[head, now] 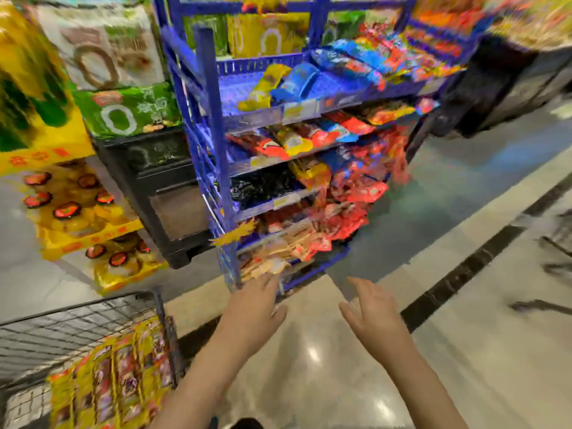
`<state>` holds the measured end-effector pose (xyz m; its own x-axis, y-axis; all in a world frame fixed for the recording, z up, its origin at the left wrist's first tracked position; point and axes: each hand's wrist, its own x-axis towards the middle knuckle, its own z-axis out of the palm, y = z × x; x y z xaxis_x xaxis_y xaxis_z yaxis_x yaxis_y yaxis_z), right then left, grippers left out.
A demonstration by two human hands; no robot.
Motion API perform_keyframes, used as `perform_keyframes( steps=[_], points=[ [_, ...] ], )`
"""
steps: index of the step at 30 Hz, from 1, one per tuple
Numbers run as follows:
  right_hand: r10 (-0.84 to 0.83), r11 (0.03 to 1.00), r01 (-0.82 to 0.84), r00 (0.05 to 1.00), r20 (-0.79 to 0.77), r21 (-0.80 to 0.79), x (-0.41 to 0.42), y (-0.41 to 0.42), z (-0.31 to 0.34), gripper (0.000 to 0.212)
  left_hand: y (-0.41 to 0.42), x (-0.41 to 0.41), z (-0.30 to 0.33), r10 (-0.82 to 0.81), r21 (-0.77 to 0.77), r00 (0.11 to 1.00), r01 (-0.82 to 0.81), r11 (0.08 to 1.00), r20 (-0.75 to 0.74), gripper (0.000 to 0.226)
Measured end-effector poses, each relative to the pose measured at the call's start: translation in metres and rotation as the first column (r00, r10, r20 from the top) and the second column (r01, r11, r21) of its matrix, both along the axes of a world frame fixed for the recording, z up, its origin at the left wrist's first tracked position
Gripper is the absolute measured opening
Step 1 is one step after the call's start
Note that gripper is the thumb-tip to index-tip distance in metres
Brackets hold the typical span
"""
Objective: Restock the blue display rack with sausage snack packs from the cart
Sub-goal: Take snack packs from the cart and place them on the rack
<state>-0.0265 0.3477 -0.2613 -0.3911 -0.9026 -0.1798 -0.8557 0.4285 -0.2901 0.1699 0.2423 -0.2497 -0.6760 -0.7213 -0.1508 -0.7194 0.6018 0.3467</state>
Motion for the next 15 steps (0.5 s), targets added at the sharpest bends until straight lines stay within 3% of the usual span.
perform_keyframes(
  steps=[5, 8, 15],
  points=[
    [-0.075, 0.995, 0.078, 0.996, 0.040, -0.069, -0.049, -0.013, 0.012, 0.059, -0.023, -0.058, 0.023, -0.036, -0.032, 0.998, 0.034, 0.999, -0.059, 0.059],
    [-0.003, 0.995, 0.007, 0.999, 0.042, -0.100, -0.079, -0.054, 0.029, 0.065, -0.058, -0.079, 0.046, 0.014, -0.073, 0.995, -0.021, 0.997, -0.098, 0.057],
    [0.141, 0.929, -0.135, 0.990, -0.007, -0.344, -0.130, -0.172, 0.084, 0.050, -0.152, -0.110, 0.100, 0.152, -0.215, 0.956, -0.208, 0.954, -0.251, 0.056]
  ],
)
